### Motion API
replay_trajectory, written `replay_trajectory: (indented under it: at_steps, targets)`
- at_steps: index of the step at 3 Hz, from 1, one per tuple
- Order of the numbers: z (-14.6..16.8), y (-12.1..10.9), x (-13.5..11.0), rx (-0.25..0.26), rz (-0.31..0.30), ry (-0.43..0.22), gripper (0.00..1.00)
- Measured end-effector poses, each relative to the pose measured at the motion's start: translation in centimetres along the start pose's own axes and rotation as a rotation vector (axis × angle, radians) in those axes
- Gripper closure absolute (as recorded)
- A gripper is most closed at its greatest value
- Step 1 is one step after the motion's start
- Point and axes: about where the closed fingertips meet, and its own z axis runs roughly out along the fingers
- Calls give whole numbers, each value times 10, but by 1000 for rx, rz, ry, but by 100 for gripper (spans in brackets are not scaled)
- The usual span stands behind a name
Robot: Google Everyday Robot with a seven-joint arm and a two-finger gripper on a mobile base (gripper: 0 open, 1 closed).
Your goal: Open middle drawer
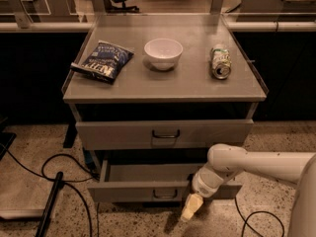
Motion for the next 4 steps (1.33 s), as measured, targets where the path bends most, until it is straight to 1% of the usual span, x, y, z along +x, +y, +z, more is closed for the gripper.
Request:
replay_trajectory:
  at_steps: [1, 2, 3, 4]
  targets:
    - [0, 0, 0, 0, 0, 0, 0]
    - [-20, 40, 23, -64, 24, -14, 0]
    - [-27, 53, 43, -82, 62, -19, 0]
    - [-29, 59, 46, -79, 64, -19, 0]
